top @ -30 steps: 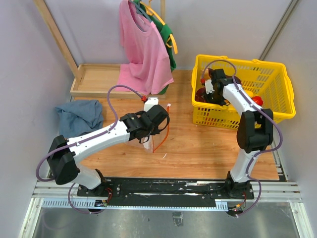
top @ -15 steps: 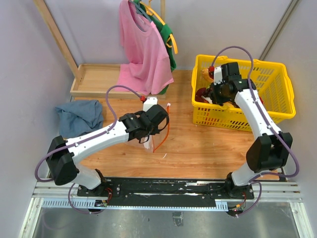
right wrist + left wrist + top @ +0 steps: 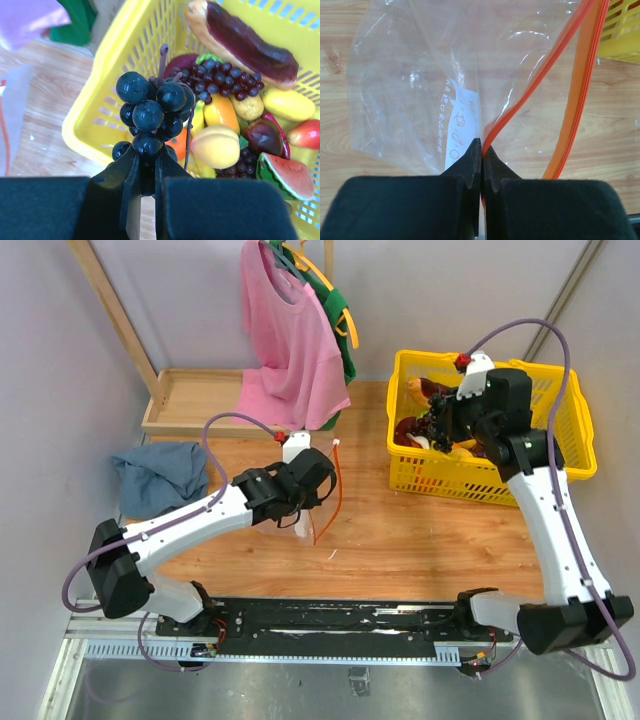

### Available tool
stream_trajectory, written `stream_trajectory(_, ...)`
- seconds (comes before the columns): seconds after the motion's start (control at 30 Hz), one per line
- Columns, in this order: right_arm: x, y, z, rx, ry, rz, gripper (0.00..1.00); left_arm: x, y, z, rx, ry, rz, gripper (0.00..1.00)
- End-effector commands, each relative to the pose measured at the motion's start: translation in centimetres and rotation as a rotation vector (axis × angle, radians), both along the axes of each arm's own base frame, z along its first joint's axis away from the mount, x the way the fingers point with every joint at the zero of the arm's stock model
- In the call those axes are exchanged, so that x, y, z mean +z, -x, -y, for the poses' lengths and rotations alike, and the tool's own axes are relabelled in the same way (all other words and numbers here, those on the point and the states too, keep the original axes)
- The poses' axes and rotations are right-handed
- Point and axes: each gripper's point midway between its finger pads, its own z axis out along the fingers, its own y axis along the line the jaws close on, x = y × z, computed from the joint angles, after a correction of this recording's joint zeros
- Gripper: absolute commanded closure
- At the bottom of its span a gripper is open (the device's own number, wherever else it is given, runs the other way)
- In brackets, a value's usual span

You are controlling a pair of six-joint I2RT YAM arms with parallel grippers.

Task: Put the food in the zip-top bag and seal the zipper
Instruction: Pick up the fake fruit from the bin, then place the fake fruit in the zipper food storage bag.

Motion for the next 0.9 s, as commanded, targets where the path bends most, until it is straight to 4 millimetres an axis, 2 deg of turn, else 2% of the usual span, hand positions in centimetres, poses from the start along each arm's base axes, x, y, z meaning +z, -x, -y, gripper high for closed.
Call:
stream_trajectory(0.0,3.9,1.3,-2.9,0.064,-0.156,0.143,0.99,2.1,-0.7,0.3,0.04,0.091,0.053,1.0)
stream_trajectory(0.23,7.5,4.0,-8.1,0.212,-0.374,0.269,0.99,3.3,-0.6,0.5,0.057,0.157,0.072,1.0)
stream_trajectory(0.37,8.7,5.4,-11.0,0.293,-0.492,0.307,0.99,3.7,-0.7,0.4,0.07,0.185,0.084,1.0)
stream_trajectory(0.63,8.8,8.1,-17.2,0.436,-0.656,0.322,0.99,4.5,-0.5,1.1,0.074,0.267,0.09,1.0)
stream_trajectory(0.87,7.9,9.4,-20.2,0.476,-0.733,0.351,0.99,4.9,-0.4,1.5,0.075,0.319,0.093,1.0)
